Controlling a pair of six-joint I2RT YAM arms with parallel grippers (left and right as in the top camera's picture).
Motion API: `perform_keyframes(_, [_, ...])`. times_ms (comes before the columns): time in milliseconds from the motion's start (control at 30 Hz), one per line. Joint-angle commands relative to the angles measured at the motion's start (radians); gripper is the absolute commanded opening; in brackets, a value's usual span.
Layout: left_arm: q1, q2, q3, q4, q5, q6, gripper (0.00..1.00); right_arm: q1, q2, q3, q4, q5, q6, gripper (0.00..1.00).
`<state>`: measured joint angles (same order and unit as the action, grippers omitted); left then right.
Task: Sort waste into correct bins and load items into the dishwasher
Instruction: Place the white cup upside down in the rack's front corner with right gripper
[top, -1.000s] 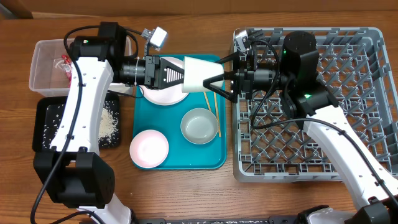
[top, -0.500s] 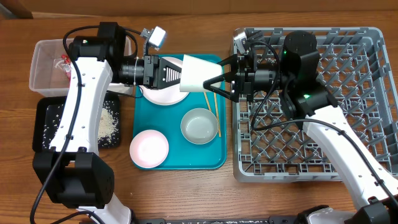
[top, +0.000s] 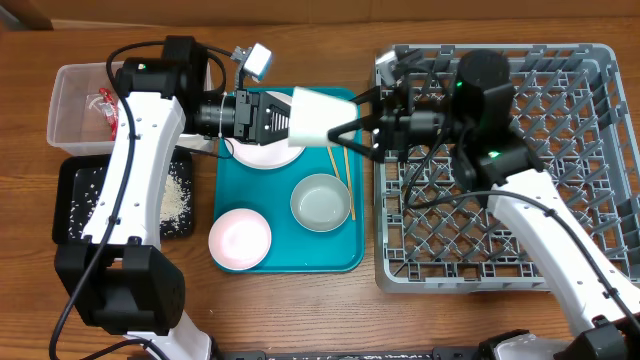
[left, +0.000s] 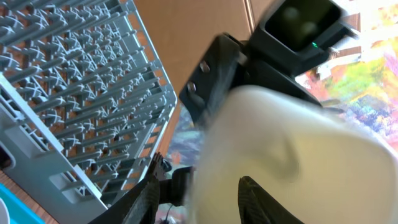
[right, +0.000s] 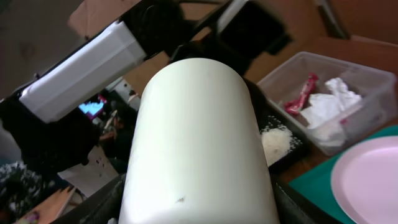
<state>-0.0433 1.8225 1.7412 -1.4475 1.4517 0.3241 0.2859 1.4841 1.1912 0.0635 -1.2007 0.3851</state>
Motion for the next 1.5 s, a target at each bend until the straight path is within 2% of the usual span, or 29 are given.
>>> perform_keyframes(0, [0.053, -0.003, 0.021, 0.0, 0.017, -0.008, 0.44, -0.092, -0.003, 0.019, -0.039, -0.002, 0.012, 0.39])
perform_keyframes(100, [0.111, -0.003, 0.021, 0.022, 0.002, -0.006, 0.44, -0.192, -0.008, 0.019, -0.218, 0.111, 0.017, 0.46])
perform_keyframes(200, [0.145, -0.003, 0.021, 0.085, -0.071, -0.007, 0.44, -0.191, -0.036, 0.019, -0.411, 0.318, 0.008, 0.47])
perform_keyframes(267, [0.154, -0.003, 0.021, 0.136, -0.169, -0.018, 0.43, -0.164, -0.071, 0.021, -0.554, 0.491, 0.008, 0.47])
perform_keyframes(333, [0.154, -0.003, 0.021, 0.201, -0.379, -0.066, 0.41, -0.114, -0.127, 0.023, -0.712, 0.698, 0.01, 0.47])
perform_keyframes(400, [0.153, -0.003, 0.021, 0.229, -0.529, -0.111, 0.42, -0.064, -0.169, 0.035, -0.84, 0.851, 0.027, 0.46])
perform_keyframes(533, [0.153, -0.003, 0.021, 0.263, -0.807, -0.203, 0.44, 0.064, -0.207, 0.109, -1.107, 1.136, 0.111, 0.47])
perform_keyframes(600, [0.153, -0.003, 0.021, 0.277, -0.886, -0.225, 0.45, 0.141, -0.208, 0.154, -1.244, 1.246, 0.185, 0.46])
perform_keyframes(767, [0.153, -0.003, 0.021, 0.297, -0.936, -0.224, 0.44, 0.234, -0.186, 0.164, -1.467, 1.281, 0.352, 0.46])
perform_keyframes(1233, [0.153, -0.003, 0.021, 0.3, -0.965, -0.224, 0.47, 0.31, 0.019, 0.149, -1.606, 1.167, 0.375, 0.46])
perform_keyframes(1300, [0.153, -0.003, 0.021, 0.3, -0.965, -0.224, 0.47, 0.311, 0.034, 0.138, -1.597, 1.164, 0.375, 0.52])
perform_keyframes(1467, [0.153, -0.003, 0.021, 0.3, -0.983, -0.224, 0.52, 0.307, 0.039, 0.072, -1.525, 1.163, 0.374, 0.76])
